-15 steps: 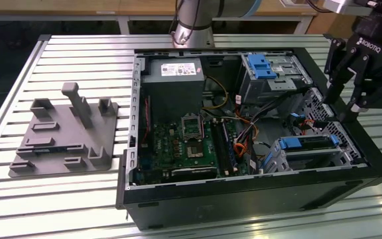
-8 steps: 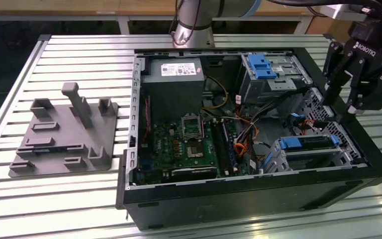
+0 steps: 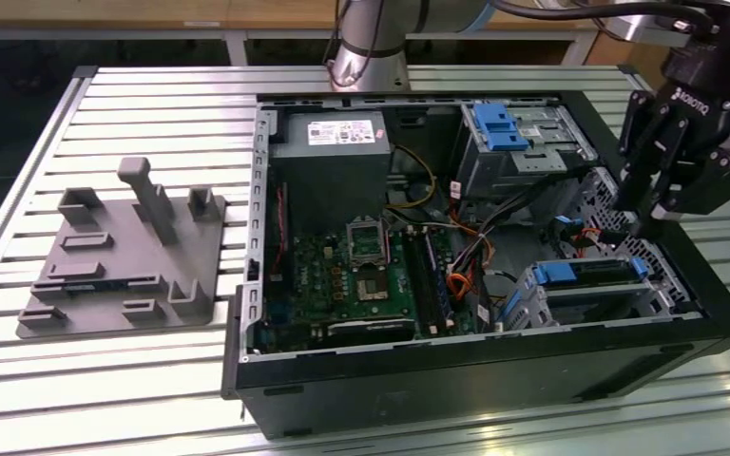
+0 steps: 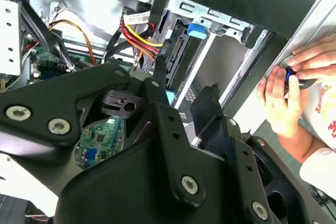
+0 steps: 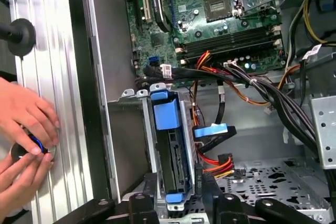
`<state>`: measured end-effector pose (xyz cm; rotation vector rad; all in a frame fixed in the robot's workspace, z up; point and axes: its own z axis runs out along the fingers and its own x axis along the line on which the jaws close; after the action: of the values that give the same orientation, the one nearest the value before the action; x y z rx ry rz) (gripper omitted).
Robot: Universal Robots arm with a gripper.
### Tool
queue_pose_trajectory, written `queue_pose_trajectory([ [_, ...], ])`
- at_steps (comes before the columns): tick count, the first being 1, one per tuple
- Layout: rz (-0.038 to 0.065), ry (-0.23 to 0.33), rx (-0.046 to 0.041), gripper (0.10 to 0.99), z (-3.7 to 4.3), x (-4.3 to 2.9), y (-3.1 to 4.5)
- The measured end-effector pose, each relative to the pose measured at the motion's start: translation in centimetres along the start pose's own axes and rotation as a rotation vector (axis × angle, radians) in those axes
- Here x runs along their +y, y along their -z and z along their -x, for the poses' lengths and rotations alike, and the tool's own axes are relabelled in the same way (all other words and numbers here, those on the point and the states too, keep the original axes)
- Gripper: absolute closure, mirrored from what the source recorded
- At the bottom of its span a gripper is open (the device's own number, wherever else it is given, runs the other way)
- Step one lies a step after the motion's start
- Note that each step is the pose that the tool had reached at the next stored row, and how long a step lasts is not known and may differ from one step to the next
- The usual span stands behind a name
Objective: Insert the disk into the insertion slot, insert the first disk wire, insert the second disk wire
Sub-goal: 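Insert the first disk wire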
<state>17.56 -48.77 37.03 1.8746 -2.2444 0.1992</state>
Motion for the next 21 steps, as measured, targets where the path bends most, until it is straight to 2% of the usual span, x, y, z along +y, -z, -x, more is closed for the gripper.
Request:
queue_pose_trajectory([
  [4,0.002,-0.005,0.0087,0.616,0.34,-0.48,-0.18],
  [6,0.009,-0.003,0.0102,0.616,0.53,-0.82,-0.31],
  [9,0.010,0.002,0.0108,0.616,0.81,-0.83,-0.48],
  [12,0.006,0.019,0.0113,0.616,1.02,-0.81,-0.62],
  [16,-0.008,0.075,0.0124,0.616,1.07,-0.77,-0.82],
  [21,-0.009,0.080,0.0097,0.616,1.20,-0.55,-1.32],
])
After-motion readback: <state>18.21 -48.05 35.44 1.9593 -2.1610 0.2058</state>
